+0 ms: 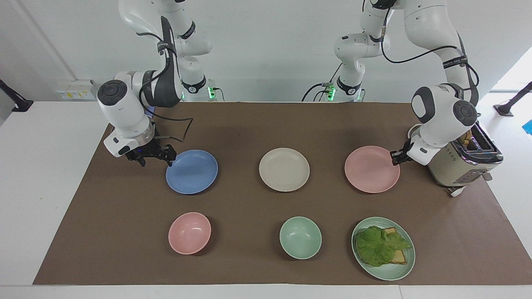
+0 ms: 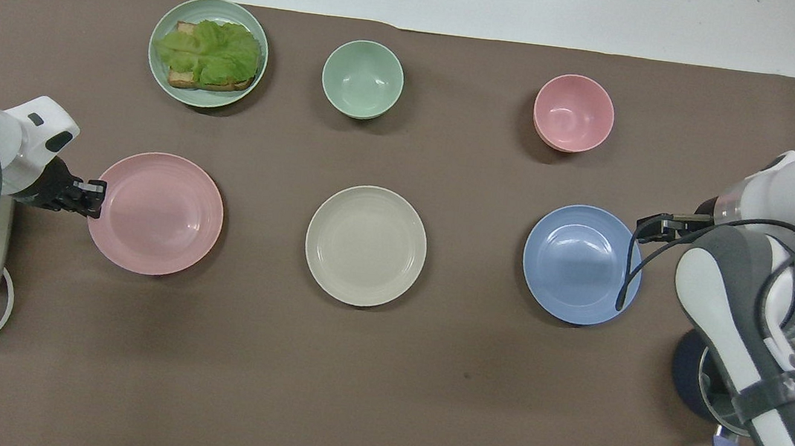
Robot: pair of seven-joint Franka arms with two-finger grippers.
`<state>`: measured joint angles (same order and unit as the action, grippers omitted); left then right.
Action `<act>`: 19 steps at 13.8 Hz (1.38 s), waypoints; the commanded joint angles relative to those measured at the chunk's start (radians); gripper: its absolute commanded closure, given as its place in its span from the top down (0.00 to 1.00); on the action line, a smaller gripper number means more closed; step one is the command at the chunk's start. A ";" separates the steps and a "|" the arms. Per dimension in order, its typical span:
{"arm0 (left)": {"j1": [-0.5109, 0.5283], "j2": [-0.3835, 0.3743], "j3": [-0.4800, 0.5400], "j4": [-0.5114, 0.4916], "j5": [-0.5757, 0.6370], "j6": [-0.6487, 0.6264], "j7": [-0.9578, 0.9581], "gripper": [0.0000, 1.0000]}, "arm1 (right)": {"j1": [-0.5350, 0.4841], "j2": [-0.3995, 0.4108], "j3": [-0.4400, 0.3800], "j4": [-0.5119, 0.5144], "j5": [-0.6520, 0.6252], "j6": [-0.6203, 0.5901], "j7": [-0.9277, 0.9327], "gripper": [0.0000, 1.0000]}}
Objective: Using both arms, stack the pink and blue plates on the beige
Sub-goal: 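Reach the left gripper to the pink plate while the right gripper reaches the blue plate, then lift the pink plate with the left gripper onto the beige plate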
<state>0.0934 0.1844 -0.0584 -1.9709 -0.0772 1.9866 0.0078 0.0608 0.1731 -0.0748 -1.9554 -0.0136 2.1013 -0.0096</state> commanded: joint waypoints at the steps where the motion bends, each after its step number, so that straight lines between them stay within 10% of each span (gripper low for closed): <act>1: -0.041 0.000 -0.009 0.032 -0.053 -0.043 -0.043 0.00 | 0.010 0.006 0.001 -0.063 0.021 0.081 -0.027 1.00; 12: -0.372 -0.046 -0.017 0.017 -0.150 -0.037 -0.233 0.00 | -0.024 0.077 0.001 -0.135 0.132 0.181 -0.138 1.00; 19: -0.495 -0.026 -0.017 -0.016 -0.173 0.078 -0.259 0.00 | -0.024 0.080 0.001 -0.132 0.141 0.177 -0.136 0.00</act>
<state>-0.3763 0.1632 -0.0922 -1.9593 -0.2289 2.0235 -0.2482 0.0462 0.2561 -0.0792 -2.0761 0.0990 2.2586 -0.1163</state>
